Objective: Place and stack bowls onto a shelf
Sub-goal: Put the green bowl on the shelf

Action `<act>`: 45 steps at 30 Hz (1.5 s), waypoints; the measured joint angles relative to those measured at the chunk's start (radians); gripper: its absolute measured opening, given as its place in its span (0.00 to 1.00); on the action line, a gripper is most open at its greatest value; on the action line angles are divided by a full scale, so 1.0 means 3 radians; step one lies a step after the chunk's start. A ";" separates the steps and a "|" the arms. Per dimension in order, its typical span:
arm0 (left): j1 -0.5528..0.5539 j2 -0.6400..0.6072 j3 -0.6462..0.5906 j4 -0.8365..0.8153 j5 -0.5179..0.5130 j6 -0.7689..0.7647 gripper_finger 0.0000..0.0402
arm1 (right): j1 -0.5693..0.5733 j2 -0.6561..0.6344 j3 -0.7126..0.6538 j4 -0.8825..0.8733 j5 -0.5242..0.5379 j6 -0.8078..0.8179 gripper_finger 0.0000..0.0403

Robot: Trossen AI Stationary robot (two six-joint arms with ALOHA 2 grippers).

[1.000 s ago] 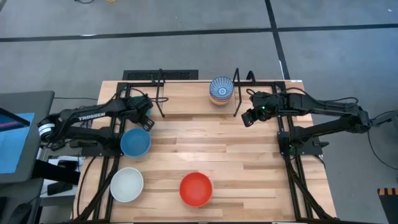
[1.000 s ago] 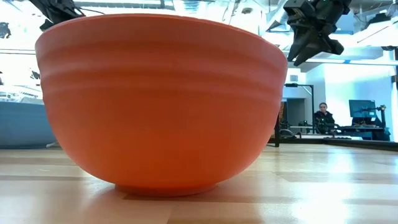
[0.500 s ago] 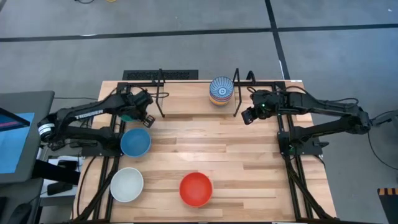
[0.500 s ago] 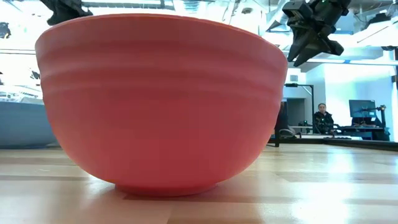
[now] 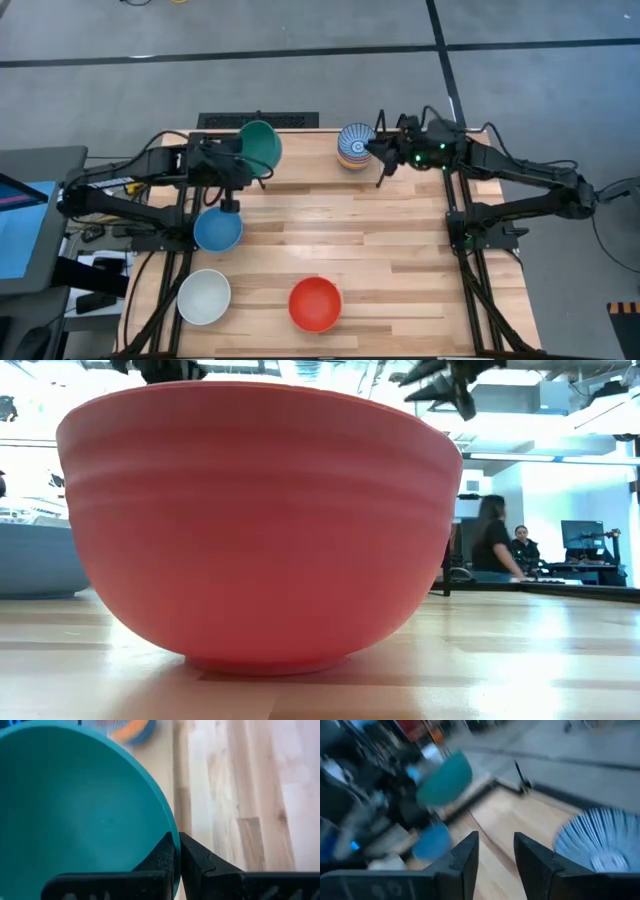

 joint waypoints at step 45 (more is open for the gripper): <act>-0.0715 0.1463 0.0925 -0.0096 -0.0998 0.1918 0.01 | -0.0326 0.2622 0.2587 -0.1574 -0.0739 -0.1201 0.07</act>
